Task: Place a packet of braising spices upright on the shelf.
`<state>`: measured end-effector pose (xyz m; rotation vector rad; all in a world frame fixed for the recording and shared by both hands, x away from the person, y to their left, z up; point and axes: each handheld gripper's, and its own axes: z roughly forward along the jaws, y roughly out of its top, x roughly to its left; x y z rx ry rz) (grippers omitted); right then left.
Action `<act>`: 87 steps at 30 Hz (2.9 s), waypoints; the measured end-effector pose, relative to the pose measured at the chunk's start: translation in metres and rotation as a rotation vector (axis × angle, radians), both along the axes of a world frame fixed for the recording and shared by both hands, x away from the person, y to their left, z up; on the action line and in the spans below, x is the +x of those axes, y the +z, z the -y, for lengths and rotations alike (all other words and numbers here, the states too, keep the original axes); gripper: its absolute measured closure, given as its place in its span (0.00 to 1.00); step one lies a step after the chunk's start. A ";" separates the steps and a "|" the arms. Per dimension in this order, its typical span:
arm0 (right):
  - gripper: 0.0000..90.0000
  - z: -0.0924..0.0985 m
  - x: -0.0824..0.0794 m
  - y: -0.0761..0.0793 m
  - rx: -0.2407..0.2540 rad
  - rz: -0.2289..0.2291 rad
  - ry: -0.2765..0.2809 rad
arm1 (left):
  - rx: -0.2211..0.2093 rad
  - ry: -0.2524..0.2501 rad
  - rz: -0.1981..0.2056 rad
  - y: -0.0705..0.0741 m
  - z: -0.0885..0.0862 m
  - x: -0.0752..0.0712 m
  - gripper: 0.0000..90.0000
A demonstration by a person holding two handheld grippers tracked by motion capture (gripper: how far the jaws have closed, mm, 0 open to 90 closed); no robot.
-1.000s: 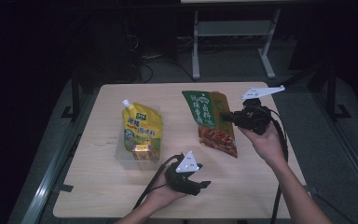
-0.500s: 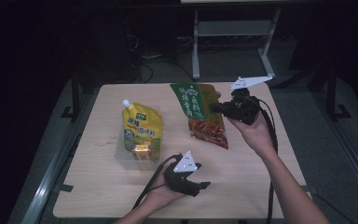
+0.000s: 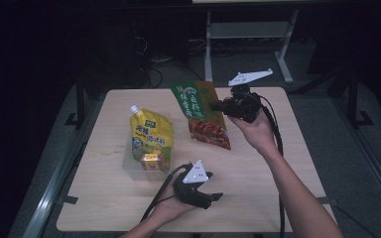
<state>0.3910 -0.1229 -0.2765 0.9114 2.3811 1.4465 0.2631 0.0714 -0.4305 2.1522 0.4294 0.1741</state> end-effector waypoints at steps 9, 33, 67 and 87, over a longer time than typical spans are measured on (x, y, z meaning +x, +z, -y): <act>1.00 -0.014 0.012 0.007 0.016 0.011 -0.001 | -0.008 0.012 -0.009 -0.002 -0.003 0.000 0.31; 1.00 -0.074 0.042 0.035 0.016 0.038 0.064 | -0.012 0.010 -0.013 -0.004 -0.003 -0.001 0.29; 1.00 -0.160 0.087 -0.021 0.046 -0.066 0.133 | -0.008 0.020 -0.009 -0.003 -0.008 -0.001 0.29; 0.86 -0.160 0.094 -0.037 -0.024 -0.112 0.126 | 0.003 0.012 0.004 -0.003 -0.007 -0.002 0.29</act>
